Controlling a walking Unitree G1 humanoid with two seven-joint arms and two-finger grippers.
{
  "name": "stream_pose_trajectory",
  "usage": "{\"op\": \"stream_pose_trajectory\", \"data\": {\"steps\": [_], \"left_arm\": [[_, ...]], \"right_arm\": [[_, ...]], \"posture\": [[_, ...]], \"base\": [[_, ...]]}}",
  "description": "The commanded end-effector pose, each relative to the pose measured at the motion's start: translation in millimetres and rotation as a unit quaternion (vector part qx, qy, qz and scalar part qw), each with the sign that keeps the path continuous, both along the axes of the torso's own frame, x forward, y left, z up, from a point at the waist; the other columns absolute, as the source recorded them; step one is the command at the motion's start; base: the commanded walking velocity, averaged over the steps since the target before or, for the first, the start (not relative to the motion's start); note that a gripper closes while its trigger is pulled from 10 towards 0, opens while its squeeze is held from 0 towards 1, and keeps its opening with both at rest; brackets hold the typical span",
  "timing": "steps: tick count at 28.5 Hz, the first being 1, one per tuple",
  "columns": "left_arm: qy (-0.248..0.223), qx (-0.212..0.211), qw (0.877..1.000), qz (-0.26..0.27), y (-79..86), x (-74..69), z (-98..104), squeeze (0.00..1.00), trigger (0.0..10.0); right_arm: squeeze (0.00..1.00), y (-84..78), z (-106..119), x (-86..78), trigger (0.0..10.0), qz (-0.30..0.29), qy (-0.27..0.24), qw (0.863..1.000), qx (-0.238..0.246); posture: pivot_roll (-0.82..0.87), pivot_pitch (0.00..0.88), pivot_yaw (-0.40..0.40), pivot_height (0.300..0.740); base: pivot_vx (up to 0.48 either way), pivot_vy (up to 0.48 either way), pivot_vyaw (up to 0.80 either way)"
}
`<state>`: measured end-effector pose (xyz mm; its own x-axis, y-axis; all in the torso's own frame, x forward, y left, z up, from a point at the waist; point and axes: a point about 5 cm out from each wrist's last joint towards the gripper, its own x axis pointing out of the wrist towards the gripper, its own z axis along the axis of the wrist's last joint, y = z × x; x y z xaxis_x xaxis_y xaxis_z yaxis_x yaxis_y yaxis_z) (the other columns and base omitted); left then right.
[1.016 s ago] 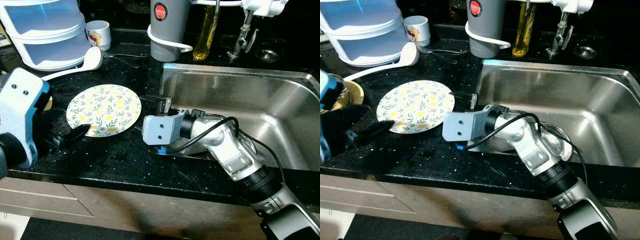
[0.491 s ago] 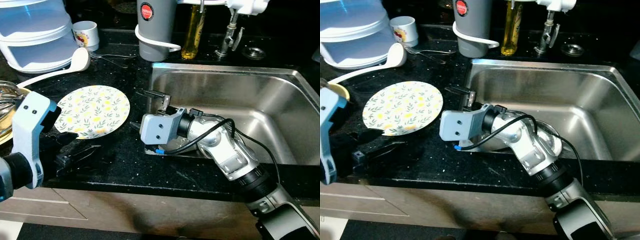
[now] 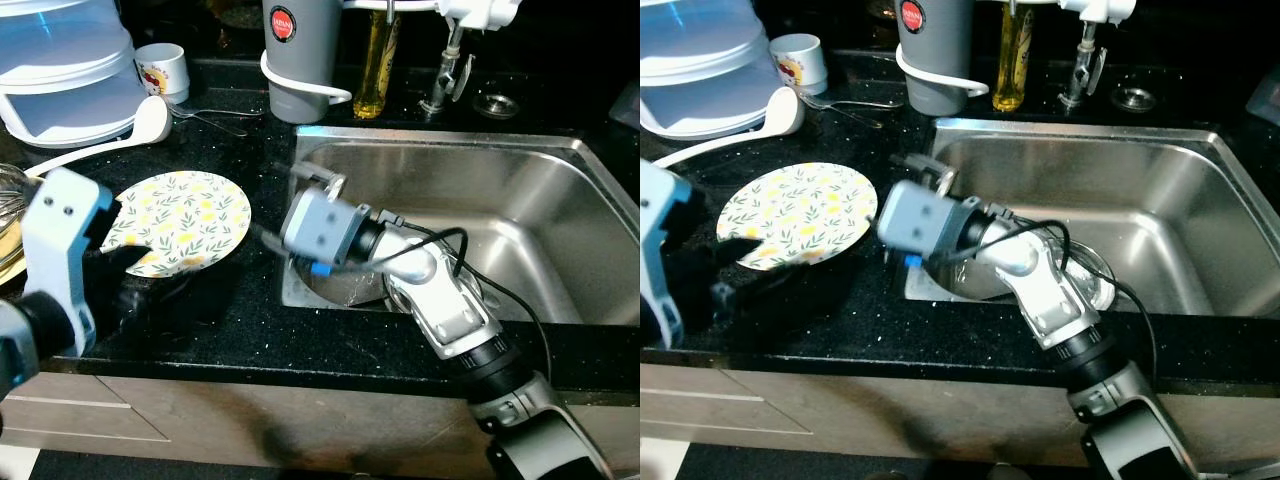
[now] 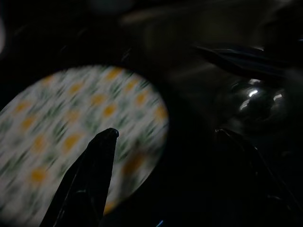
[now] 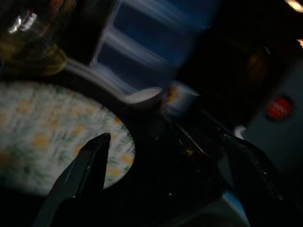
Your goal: Kitchen organization
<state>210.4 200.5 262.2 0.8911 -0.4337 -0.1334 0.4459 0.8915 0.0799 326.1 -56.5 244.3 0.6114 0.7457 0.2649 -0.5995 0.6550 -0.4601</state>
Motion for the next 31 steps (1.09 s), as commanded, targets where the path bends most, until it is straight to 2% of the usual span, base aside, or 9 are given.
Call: {"op": "stream_pose_trajectory", "data": {"steps": [1,3,6,10,15,25,26,31], "left_arm": [[-0.01,-0.007,1.0,0.01,-2.2,3.3,0,0.0,10.0],[-0.024,-0.023,0.999,0.016,-6.9,7.7,2,0.0,10.0],[-0.031,-0.027,0.999,0.022,-8.7,10.0,3,0.0,10.0],[-0.062,-0.049,0.995,0.055,-9.4,19.4,7,0.0,10.0],[-0.072,-0.059,0.993,0.066,-10.9,22.7,6,0.0,10.0],[-0.064,-0.063,0.994,0.065,-20.5,24.9,0,0.0,10.0],[-0.062,-0.065,0.994,0.062,-25.7,26.0,-2,0.0,10.0],[-0.061,-0.066,0.994,0.059,-30.2,27.2,-4,0.0,10.0]], "right_arm": [[0.0,-10.2,2,5.7,10.0,-0.014,0.041,0.997,0.056],[0.0,-14.9,6,8.3,10.0,-0.019,0.062,0.993,0.103],[0.0,-17.2,7,9.5,10.0,-0.023,0.069,0.99,0.121],[0.0,-28.0,11,16.3,10.0,-0.045,0.099,0.977,0.182],[0.0,-30.8,12,18.1,10.0,-0.054,0.111,0.973,0.197],[0.0,-30.3,12,18.7,10.0,-0.058,0.12,0.97,0.205],[0.0,-30.0,12,19.2,10.0,-0.059,0.126,0.968,0.211],[0.0,-29.5,13,19.8,10.0,-0.06,0.132,0.966,0.214]], "posture": [[0.11,0.072,-0.055,0.732],[0.1,0.074,-0.05,0.732],[0.1,0.076,-0.05,0.732],[0.1,0.077,-0.048,0.732],[0.1,0.077,-0.046,0.732],[0.1,0.076,-0.048,0.732],[0.1,0.077,-0.048,0.732],[0.1,0.076,-0.047,0.732]], "base": [[0.0,0.0,0.0],[0.0,0.0,0.0],[0.0,0.0,0.0],[0.0,0.0,0.0],[0.0,0.0,0.0],[0.0,0.0,0.0],[-0.281,0.0,0.0],[-0.301,0.0,0.0]]}}
